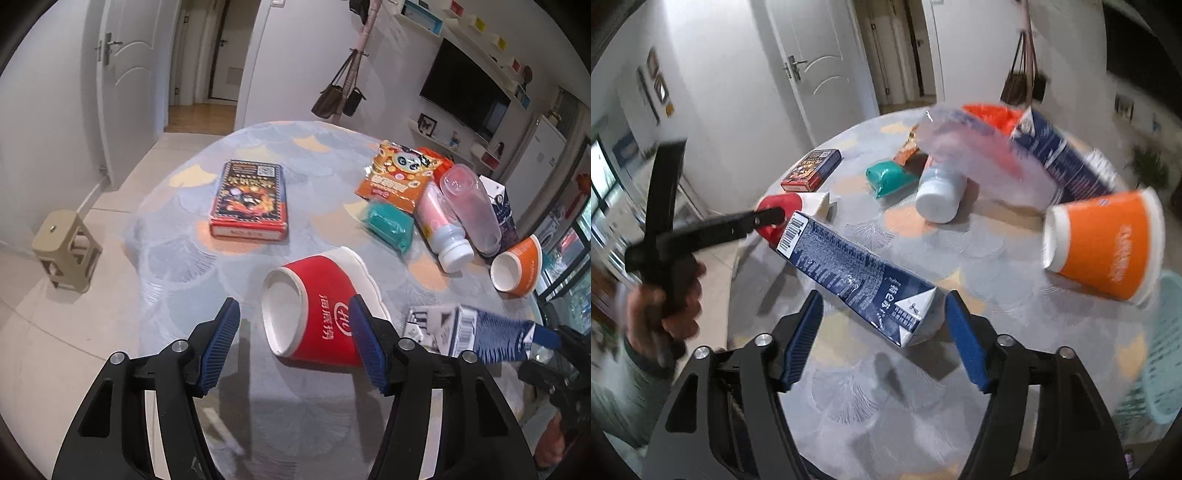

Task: Collect trash
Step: 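Grasp the red-and-white paper cup with the left tool while the right tool grasps the blue-and-white carton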

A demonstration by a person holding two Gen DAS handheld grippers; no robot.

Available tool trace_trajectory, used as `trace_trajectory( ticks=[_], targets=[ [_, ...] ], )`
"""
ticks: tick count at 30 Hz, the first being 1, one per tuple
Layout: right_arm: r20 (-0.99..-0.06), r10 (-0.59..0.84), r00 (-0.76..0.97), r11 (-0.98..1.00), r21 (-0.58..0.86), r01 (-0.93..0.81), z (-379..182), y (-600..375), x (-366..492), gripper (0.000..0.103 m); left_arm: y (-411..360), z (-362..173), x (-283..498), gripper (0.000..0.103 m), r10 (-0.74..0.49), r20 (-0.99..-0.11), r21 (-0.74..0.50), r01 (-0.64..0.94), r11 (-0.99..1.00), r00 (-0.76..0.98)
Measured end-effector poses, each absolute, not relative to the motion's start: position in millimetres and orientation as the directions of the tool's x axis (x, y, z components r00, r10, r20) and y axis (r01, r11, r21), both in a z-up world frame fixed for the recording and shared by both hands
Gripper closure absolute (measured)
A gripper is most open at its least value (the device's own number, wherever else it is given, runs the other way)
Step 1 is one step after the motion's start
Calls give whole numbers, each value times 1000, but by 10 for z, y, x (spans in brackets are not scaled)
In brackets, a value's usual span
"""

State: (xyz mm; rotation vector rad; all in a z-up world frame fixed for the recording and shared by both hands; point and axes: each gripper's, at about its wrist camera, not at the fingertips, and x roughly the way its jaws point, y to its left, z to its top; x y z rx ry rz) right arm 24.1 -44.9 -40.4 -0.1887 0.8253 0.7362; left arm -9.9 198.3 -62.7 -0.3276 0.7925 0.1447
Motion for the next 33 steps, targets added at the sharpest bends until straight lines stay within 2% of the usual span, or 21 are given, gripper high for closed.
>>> trace_trajectory(
  ticks=[2,8,15,19,21,28,29,30,31,32,33],
  targets=[
    [-703,491,514,751,43,-659,-368,-415,189,17,2013,-599,-110,44,6,-714,-234,-246,941,700],
    [-712,527,464,652,-11,-758,-351,-73,277,17,1996,-571,-50,43,-17,-713,-245,-227,943,701],
    [-750,428,505,598,-183,-780,-637,303,217,17,1985,-631,31,43,-28,-729,-251,-228,941,684],
    [-774,415,478,626,-139,-767,-794,246,321,17,1923,-695,101,42,-44,-739,-248,-211,946,672],
    [-790,442,425,633,-61,-772,-815,150,375,17,1882,-704,120,39,-42,-739,-239,-203,950,673],
    [-789,490,371,635,31,-772,-808,72,458,17,1825,-722,196,37,-45,-742,-232,-194,953,669],
    [-792,491,364,630,33,-776,-830,105,454,21,1827,-721,199,37,-45,-743,-234,-195,953,668],
    [-796,476,373,630,14,-776,-861,124,422,34,1835,-723,195,38,-46,-744,-237,-198,951,666],
    [-798,465,383,631,-4,-775,-881,135,396,35,1842,-720,186,39,-46,-744,-239,-201,950,666],
    [-792,466,394,633,-12,-774,-876,131,376,45,1847,-717,171,42,-47,-743,-241,-203,949,668],
    [-787,478,389,634,3,-774,-856,94,357,49,1844,-706,157,46,-48,-741,-243,-202,949,669]
  ],
)
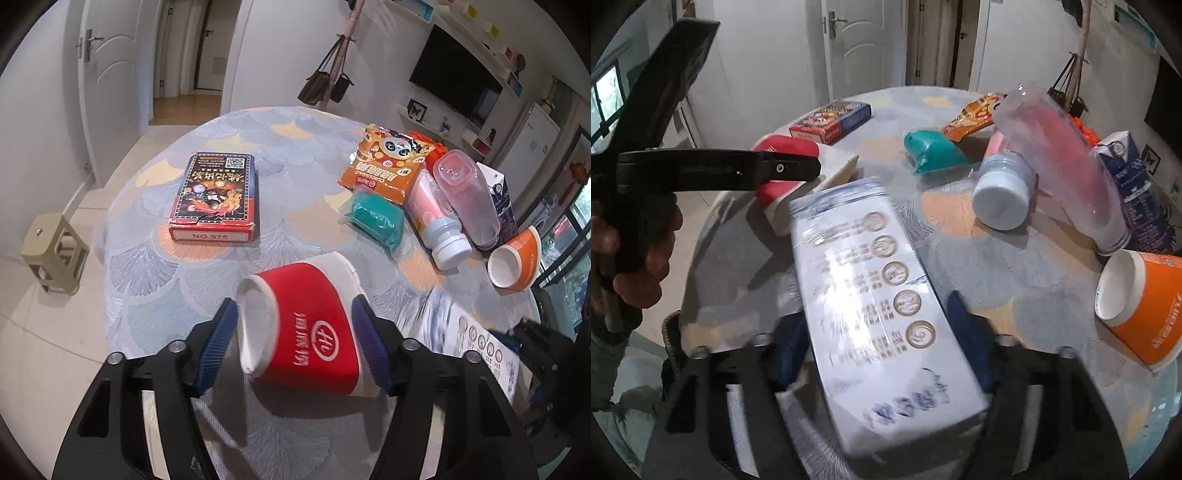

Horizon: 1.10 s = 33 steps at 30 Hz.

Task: Collect trash
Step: 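Grasp the red-and-white paper cup with the left tool while the right tool grasps the blue-and-white carton, then carry the cup and carton over the light-blue basket and open both tools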

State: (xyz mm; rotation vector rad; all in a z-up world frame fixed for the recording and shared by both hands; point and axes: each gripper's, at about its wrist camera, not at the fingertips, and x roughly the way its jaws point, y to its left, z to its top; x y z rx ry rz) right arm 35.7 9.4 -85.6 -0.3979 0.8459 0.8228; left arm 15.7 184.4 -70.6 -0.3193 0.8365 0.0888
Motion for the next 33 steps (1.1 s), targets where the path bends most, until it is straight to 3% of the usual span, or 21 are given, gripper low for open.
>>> trace_trajectory(
  ticks=[8,21,28,33],
  targets=[
    [-726,499,473,740,73,-669,-633,-371,362,51,1675,-560,83,56,-52,-703,-220,-147,964,710],
    [-591,479,649,859,165,-484,-155,-1275,315,51,1129,48,48,56,-135,-572,-225,3,974,809],
    [-508,325,798,946,175,-274,142,-2176,310,51,387,420,362,56,-259,-496,-222,168,961,829],
    [-502,178,846,976,197,-88,151,-2890,431,51,-258,574,696,56,-341,-475,-203,276,939,811]
  ],
)
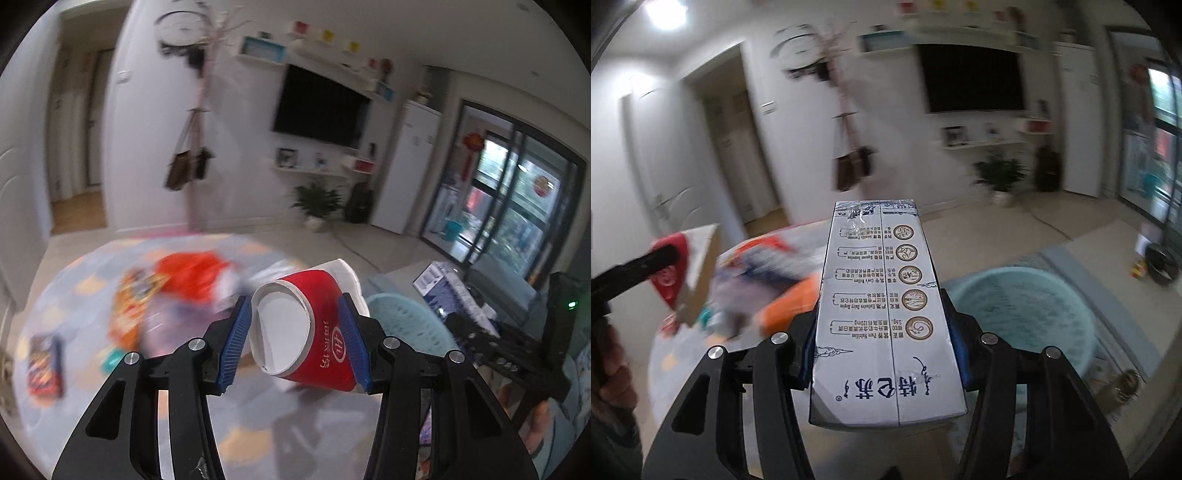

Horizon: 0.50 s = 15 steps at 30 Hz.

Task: Collect trash
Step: 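Carry the cup and carton over the light-blue basket and open both tools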

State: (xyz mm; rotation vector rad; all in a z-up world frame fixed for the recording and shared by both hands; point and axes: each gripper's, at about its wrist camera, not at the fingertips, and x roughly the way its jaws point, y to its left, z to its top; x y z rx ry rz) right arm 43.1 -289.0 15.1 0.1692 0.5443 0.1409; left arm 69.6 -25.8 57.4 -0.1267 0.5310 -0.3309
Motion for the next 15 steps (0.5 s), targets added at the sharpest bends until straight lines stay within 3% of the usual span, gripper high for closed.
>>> trace_trajectory(
  ticks=[7,15],
  targets=[
    [-546,-19,837,958,231,172,-114,-3612,700,51,-1417,603,1277,56,-467,-489,-186,434,881,737],
    [-689,-156,708,870,243,429,-854,-4022,1114,51,-2361,64,1932,56,-485,-604,-167,495,853,632]
  ],
)
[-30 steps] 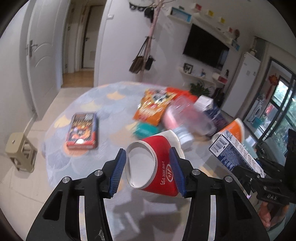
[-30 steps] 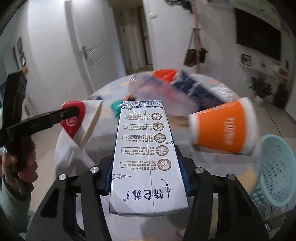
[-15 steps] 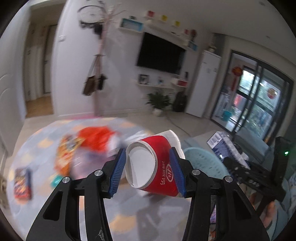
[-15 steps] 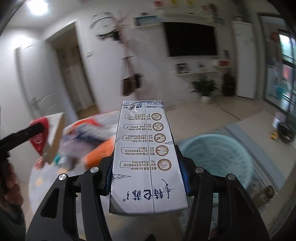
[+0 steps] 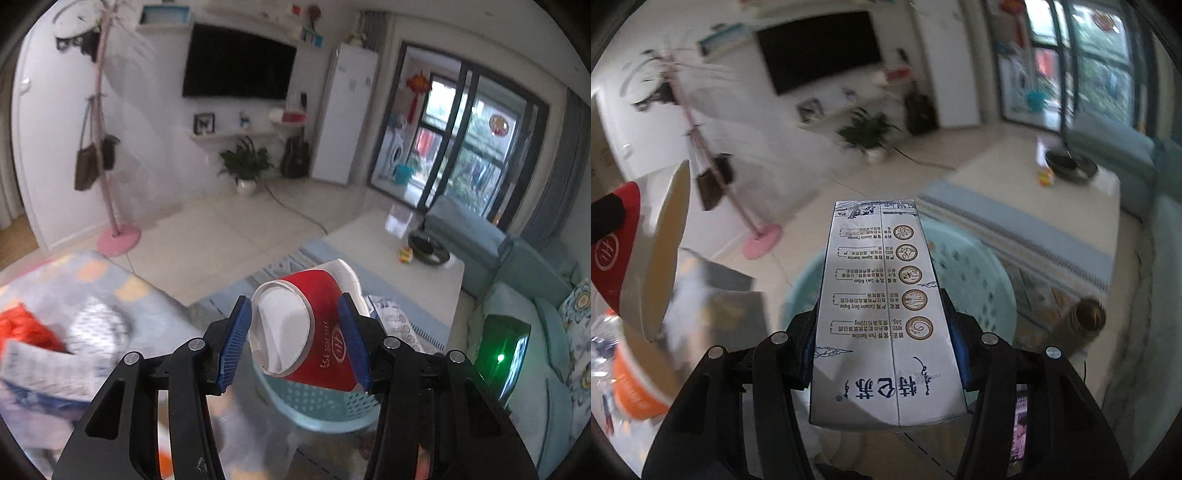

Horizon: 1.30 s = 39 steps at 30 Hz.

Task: Collect trash
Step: 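Carry the cup and carton over the light-blue basket and open both tools, then grasp the card-game box with the left tool while the right tool grasps the orange paper cup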

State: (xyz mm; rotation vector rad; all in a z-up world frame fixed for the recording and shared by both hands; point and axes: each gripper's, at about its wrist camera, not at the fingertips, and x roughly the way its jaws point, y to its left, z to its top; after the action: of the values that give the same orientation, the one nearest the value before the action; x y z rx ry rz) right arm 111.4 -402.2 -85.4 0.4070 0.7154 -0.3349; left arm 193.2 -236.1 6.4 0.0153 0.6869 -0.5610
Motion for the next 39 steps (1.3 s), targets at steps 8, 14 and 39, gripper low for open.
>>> trace_trajectory(
  ticks=[8,14,39],
  targets=[
    [-762,-158,628,850,219,478,-1217,-4204,1424,50,-2569,-380,2363,55,-475,-688,-209,477,854,548],
    [-746,-141,651,863,230,450,-1165,-4213,1368,44,-2406,-289,2227,45,-489,-668,-226,473,851,561],
    [-591,145,794,977,212,-21,-62,-2294,822,36,35,424,825,22,-276,-475,-250,172,953,836]
  ],
)
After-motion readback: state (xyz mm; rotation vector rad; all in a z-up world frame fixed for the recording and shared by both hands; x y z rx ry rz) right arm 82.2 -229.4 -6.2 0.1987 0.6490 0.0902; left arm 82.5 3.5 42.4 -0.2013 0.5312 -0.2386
